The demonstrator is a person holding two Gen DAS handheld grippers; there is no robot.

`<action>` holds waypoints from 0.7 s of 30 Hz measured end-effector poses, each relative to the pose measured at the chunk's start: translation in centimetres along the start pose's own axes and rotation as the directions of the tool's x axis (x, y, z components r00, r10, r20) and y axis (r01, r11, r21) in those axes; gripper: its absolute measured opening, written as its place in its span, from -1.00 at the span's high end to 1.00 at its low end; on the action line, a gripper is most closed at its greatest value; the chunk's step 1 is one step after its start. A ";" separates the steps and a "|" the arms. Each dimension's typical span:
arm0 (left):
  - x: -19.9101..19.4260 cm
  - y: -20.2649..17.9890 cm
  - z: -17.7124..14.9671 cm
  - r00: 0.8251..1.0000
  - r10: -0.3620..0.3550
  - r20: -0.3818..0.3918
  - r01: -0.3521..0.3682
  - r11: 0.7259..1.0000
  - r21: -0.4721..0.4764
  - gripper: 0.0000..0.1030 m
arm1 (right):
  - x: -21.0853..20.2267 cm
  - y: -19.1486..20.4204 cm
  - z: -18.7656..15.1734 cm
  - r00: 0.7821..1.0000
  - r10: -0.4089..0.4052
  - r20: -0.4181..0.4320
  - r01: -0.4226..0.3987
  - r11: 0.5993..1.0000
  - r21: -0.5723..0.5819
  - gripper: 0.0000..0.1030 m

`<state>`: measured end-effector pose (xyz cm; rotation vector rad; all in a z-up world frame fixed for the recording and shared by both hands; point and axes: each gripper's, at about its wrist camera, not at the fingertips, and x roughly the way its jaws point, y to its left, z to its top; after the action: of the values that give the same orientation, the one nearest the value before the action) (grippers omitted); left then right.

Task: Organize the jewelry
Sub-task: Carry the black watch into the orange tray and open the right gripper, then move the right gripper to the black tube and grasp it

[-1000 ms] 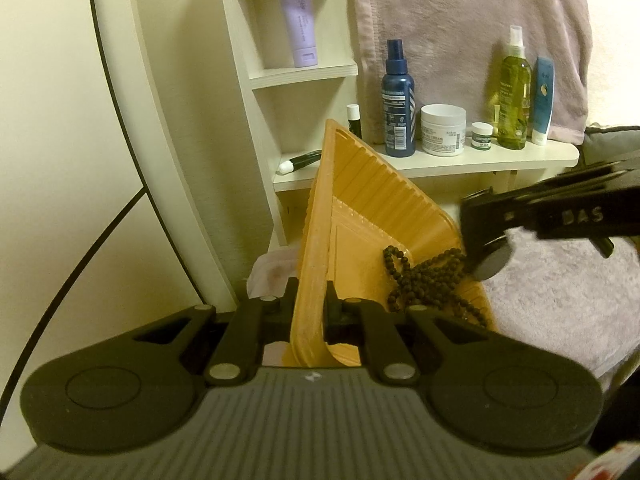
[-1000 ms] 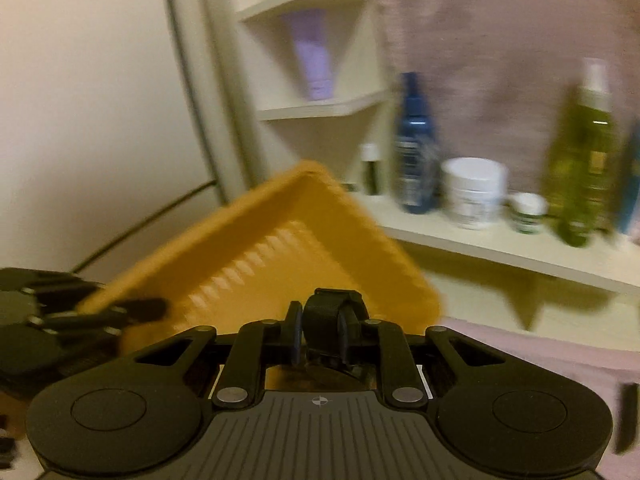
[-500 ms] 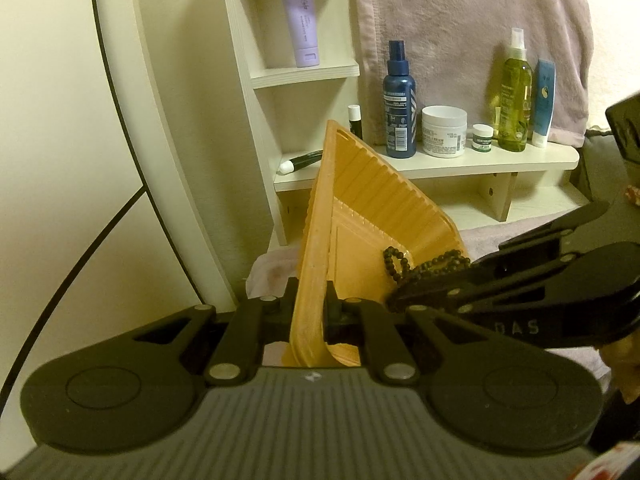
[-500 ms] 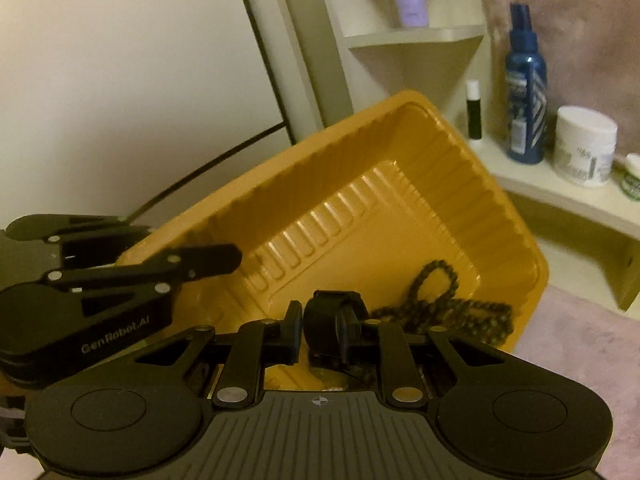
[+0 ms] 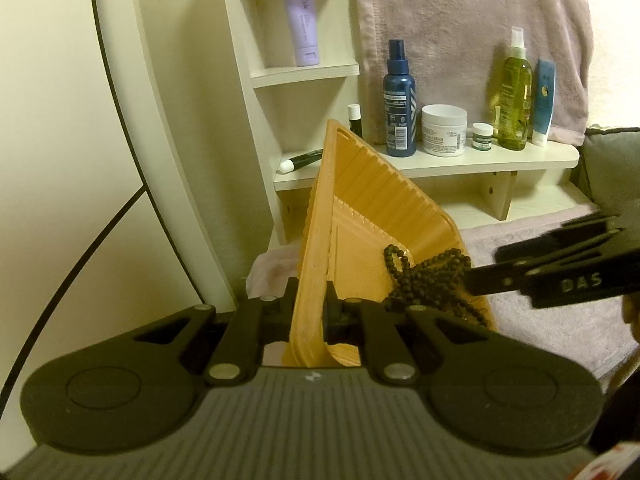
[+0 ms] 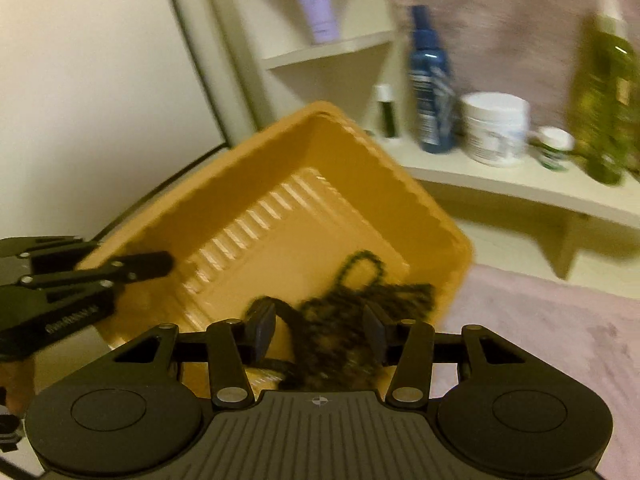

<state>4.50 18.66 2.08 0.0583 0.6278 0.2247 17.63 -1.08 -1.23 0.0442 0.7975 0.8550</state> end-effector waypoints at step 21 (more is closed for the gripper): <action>-0.1 -0.1 -0.1 1.000 0.002 0.002 -0.002 1.000 -0.001 0.83 | -7.7 -7.8 -5.1 0.929 -0.362 0.078 0.348 0.926 0.145 0.05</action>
<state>4.40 18.51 2.01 0.0583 0.6258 0.2272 16.46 -12.99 -2.83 0.0551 0.7338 0.4522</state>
